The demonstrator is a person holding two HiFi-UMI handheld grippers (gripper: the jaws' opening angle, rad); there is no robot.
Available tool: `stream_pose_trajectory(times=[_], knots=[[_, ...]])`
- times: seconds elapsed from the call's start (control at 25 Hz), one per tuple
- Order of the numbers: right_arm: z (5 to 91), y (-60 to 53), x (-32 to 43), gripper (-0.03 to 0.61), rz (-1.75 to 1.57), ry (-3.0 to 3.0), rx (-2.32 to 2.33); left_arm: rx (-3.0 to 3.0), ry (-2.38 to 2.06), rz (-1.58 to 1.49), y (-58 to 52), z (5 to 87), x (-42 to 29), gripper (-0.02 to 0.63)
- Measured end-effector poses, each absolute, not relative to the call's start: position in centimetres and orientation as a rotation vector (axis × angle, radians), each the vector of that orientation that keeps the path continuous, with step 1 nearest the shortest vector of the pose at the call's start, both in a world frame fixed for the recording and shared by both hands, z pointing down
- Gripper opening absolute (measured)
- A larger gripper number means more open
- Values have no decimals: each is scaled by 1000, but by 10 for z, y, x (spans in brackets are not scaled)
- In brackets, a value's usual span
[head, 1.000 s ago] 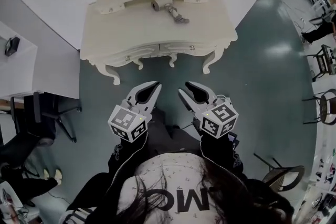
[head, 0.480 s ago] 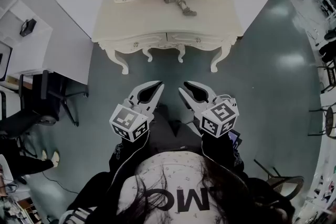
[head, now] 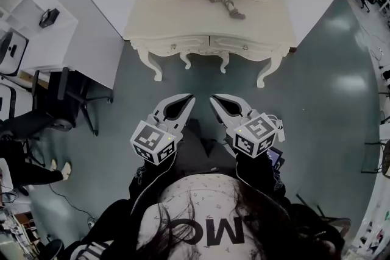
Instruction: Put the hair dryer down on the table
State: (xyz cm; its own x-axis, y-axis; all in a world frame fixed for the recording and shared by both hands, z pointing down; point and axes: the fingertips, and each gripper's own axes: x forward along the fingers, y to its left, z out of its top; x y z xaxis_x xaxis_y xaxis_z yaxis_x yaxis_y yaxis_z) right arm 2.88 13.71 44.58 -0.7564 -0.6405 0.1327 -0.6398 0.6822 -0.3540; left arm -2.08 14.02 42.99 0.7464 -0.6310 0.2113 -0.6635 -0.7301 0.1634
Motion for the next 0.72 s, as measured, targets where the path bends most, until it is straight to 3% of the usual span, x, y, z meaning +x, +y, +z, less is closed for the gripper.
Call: stream_pose_trajectory(times=[0.72], knots=[[450, 139, 8, 11, -565, 2977, -1038, 2704, -1077, 180, 142, 427, -36, -6]])
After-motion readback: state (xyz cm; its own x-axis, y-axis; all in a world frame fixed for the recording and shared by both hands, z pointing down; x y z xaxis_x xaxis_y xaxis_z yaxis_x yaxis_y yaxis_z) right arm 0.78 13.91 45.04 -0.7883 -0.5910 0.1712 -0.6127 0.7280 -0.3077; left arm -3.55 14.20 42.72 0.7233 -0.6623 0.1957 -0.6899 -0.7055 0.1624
